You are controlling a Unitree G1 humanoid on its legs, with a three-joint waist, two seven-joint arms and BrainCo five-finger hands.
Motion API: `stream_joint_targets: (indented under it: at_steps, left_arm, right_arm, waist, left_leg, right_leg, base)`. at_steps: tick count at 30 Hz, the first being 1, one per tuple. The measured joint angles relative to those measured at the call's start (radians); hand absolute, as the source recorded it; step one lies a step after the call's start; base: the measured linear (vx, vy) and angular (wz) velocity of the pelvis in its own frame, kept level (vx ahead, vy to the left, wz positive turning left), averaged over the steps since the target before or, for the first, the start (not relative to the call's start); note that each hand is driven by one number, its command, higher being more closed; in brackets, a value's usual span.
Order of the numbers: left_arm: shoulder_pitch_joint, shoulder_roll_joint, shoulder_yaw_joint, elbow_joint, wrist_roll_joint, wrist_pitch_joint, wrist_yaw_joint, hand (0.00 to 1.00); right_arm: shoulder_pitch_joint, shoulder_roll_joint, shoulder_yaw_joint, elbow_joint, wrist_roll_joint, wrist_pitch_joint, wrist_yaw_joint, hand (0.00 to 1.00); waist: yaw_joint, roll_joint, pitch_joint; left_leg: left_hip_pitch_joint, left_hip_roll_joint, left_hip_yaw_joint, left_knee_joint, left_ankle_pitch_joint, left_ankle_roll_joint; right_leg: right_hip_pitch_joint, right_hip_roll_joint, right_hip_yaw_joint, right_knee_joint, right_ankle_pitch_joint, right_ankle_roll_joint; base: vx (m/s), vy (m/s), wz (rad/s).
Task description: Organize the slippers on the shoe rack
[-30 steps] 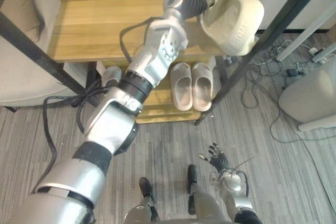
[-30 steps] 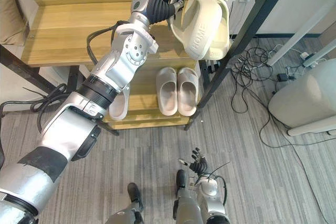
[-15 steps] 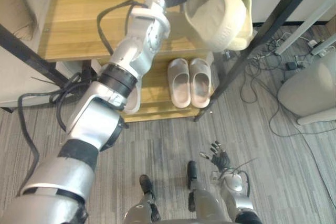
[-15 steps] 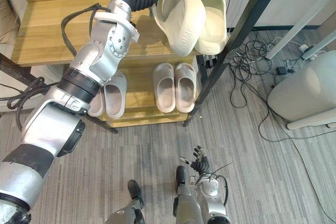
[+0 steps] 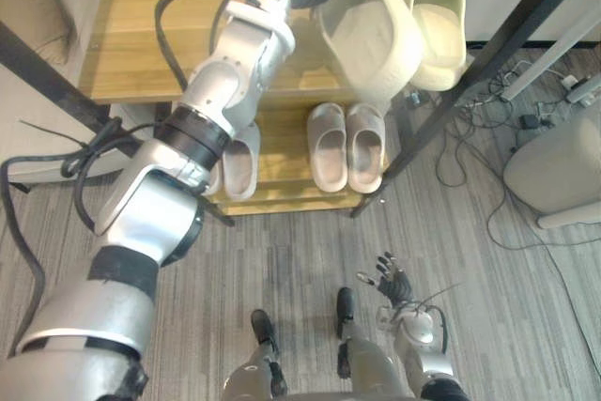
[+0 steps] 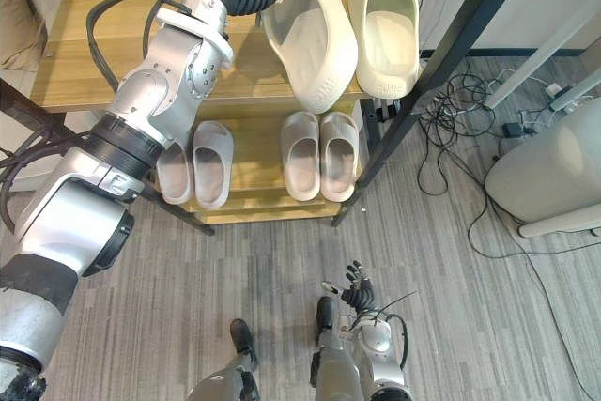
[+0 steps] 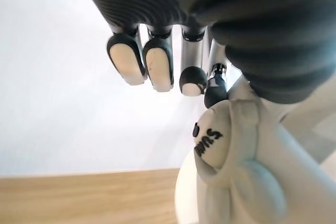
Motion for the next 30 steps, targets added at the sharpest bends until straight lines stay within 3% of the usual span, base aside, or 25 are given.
stream_joint_targets:
  at_steps: [14, 30]
  left_arm:
    - [-0.036, 0.008, -0.060, 0.000, 0.071, 0.001, -0.001, 1.00]
    - [-0.082, 0.019, -0.082, 0.005, 0.071, 0.012, -0.008, 1.00]
  right_arm:
    - [-0.017, -0.001, 0.000, 0.000, 0.021, 0.000, 0.000, 0.00]
    - [-0.050, -0.001, 0.000, 0.000, 0.041, 0.000, -0.001, 0.00]
  waist:
    - [0.000, 0.024, 0.018]
    - [-0.003, 0.024, 0.028]
  left_leg:
    - [-0.006, -0.001, -0.001, 0.000, 0.000, 0.000]
    - [-0.021, -0.002, 0.007, 0.000, 0.000, 0.000]
  right_leg:
    - [-0.004, -0.001, -0.003, 0.000, 0.000, 0.000]
    - [-0.025, -0.001, 0.005, 0.001, 0.000, 0.000]
  base:
    - [0.03, 0.029, 0.01]
    - [0.03, 0.029, -0.01]
